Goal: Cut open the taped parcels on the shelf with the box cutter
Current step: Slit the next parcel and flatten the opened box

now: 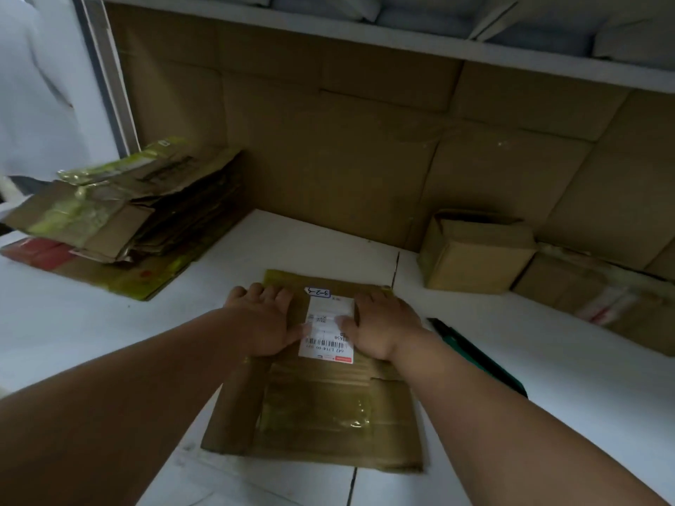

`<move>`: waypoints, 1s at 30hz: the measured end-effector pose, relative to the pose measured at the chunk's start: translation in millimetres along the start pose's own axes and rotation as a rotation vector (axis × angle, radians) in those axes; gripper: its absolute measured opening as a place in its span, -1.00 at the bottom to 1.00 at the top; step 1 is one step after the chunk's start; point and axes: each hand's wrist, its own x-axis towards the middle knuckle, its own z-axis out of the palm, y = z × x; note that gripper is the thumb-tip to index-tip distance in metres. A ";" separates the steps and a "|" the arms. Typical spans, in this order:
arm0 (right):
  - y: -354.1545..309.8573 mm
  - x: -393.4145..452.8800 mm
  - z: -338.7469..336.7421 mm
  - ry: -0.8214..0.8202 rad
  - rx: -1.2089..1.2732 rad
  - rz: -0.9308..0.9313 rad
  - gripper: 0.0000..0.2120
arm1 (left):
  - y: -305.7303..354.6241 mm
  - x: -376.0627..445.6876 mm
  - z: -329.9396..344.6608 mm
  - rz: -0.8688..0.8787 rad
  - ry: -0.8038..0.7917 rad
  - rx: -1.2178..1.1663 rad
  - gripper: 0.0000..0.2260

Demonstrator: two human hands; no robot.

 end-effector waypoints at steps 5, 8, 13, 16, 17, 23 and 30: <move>3.7 0.3 17.7 -0.052 0.023 0.062 -0.19 | -2.6 7.2 23.9 0.032 0.027 0.012 -0.18; 2.1 1.9 14.0 -0.091 -0.054 0.085 -0.20 | -7.2 12.1 30.4 0.038 -0.004 -0.037 -0.16; -20.6 -11.7 13.1 -0.037 -0.094 0.130 -0.28 | -8.6 15.9 31.6 0.049 -0.013 -0.066 -0.18; -27.2 -31.0 19.3 -0.029 0.010 0.123 -0.19 | -10.5 17.7 32.1 0.056 -0.026 -0.089 -0.19; -27.1 -37.8 20.9 -0.034 0.017 0.119 -0.16 | -11.3 18.2 32.1 0.060 -0.027 -0.095 -0.19; -29.8 -63.3 30.9 0.003 0.056 0.136 -0.19 | -0.1 8.9 24.0 0.099 0.104 0.099 -0.27; -29.0 -63.4 34.4 0.051 0.061 0.142 -0.21 | 16.5 -38.3 33.5 0.188 0.016 -0.088 -0.23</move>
